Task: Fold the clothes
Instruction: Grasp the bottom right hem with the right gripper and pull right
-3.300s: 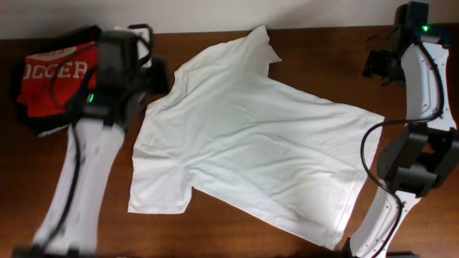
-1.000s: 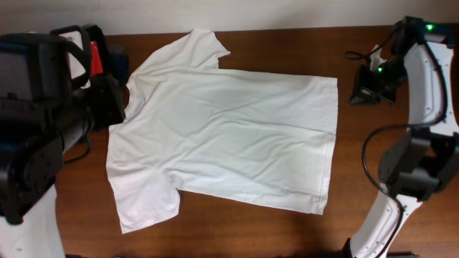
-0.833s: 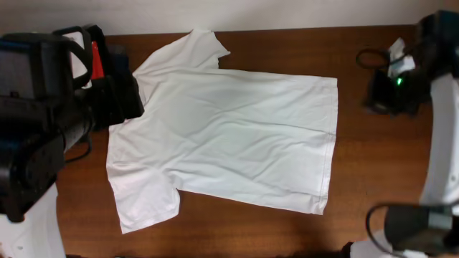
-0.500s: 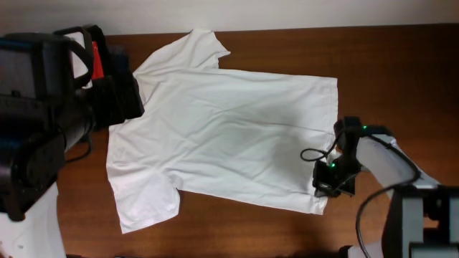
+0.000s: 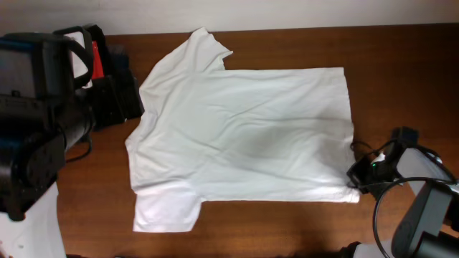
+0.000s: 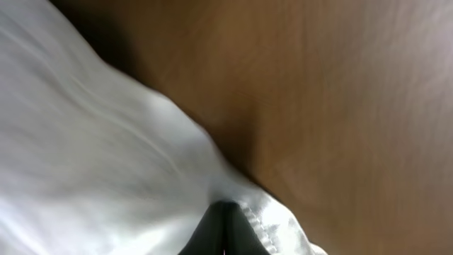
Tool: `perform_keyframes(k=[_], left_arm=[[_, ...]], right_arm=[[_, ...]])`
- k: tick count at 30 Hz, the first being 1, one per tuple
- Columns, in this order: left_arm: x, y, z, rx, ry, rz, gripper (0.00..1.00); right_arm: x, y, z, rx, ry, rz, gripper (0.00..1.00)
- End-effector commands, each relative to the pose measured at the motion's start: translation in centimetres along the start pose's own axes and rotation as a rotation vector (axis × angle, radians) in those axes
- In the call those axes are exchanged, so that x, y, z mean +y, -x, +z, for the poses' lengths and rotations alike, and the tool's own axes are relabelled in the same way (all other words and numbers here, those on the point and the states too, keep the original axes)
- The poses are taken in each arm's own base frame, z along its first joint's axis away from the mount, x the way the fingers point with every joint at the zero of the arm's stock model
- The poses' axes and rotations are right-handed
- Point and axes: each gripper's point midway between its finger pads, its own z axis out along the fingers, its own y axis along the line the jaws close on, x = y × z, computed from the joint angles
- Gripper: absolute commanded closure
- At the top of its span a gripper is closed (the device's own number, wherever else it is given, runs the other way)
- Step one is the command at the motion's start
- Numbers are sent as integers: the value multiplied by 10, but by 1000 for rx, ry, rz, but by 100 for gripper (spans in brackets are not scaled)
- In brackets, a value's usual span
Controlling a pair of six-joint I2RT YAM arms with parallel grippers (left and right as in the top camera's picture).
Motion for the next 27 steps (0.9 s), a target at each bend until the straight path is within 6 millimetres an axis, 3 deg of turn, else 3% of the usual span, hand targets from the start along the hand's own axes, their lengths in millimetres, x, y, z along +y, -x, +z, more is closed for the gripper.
perform_keyframes(k=[1, 3, 4, 6, 8, 11, 14, 17, 19, 21, 22, 24, 27], left_arm=[[0, 0, -2, -3, -7, 0, 1], [0, 0, -2, -3, -7, 0, 1], [0, 0, -2, -3, -7, 0, 1], [0, 0, -2, -3, -7, 0, 1], [0, 0, -2, -3, -7, 1, 1], [0, 0, -2, -3, -7, 0, 1], [0, 0, -2, -3, -7, 0, 1], [0, 0, -2, -3, -7, 0, 1], [0, 0, -2, -3, -7, 0, 1], [0, 0, -2, -3, -7, 0, 1], [0, 0, -2, -3, -7, 0, 1], [0, 0, -2, -3, -7, 0, 0], [0, 0, -2, -3, -7, 0, 1]], right_arm=[[-11, 35, 7, -106, -59, 14, 96], [20, 42, -18, -74, 40, -115, 95], [31, 41, -42, -40, 55, -121, 93], [40, 34, -88, -21, 48, -115, 89], [37, 20, -101, -5, 40, -112, 78], [23, -12, -100, 115, -4, -130, 67], [-10, -25, -85, 152, -152, -82, 66], [-25, -38, -64, 182, -195, -23, 63], [-19, -47, -53, 199, -185, -49, 59], [-6, -43, -54, 172, -181, -88, 58], [-3, -41, -56, 163, -180, -82, 57], [5, -33, -64, 135, -164, -86, 42], [12, -26, -78, 117, -161, -92, 42]])
